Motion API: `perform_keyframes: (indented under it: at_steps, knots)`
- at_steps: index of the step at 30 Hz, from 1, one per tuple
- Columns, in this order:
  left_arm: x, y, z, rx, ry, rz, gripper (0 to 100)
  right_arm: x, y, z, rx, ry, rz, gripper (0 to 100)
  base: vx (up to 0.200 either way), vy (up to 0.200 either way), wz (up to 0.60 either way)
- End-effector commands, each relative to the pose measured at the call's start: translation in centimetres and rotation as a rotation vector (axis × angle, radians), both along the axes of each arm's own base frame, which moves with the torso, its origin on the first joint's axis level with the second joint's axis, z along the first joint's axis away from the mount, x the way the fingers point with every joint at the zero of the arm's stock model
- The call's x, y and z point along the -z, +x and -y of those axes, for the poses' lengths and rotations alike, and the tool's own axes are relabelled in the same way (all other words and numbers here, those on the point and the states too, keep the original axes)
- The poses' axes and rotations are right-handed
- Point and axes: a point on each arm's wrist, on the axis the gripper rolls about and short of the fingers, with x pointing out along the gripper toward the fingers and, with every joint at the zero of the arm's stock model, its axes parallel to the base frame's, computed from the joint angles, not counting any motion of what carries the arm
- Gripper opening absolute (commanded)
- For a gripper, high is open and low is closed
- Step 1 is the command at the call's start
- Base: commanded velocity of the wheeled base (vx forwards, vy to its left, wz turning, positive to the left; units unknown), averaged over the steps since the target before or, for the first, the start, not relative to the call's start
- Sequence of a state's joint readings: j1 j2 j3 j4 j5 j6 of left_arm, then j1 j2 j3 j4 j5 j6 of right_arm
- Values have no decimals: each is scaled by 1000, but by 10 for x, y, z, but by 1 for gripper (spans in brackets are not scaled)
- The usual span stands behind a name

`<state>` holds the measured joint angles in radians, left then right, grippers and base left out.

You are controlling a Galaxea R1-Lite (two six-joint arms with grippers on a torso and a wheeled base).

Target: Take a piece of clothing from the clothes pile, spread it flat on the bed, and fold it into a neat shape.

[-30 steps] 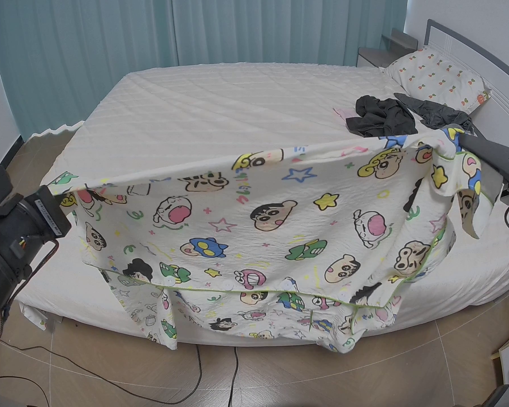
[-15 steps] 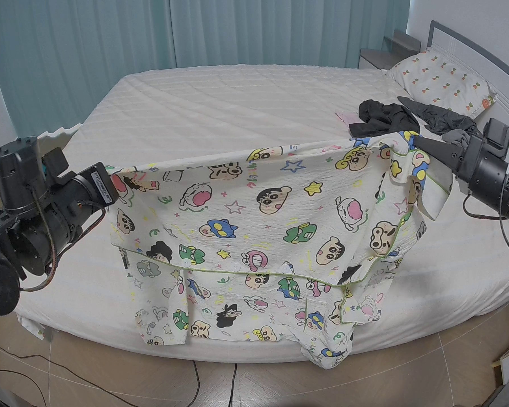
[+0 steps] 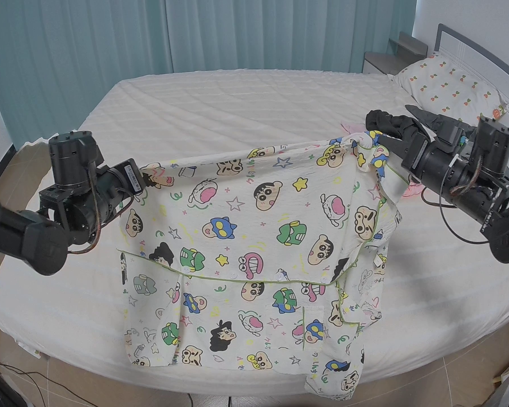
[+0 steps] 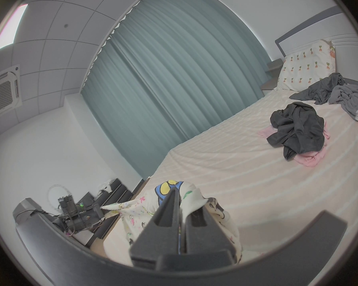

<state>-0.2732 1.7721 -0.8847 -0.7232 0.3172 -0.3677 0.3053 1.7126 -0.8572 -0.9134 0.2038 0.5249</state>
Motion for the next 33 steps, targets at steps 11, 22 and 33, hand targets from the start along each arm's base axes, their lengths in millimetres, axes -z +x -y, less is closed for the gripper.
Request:
perform_keyframes:
  at_steps: [11,22,33]
  knots:
    - [95,99,12,-46,4,-150,0,84,91,-27,89,-31,-99,0,200,0,0]
    - [147,123,16,-78,-10,-167,0,148,116,-33,136,-44,-134,100,0,0,0]
    - [140,155,5,-176,-27,-62,100,144,120,-33,164,-17,-112,100,0,0,0]
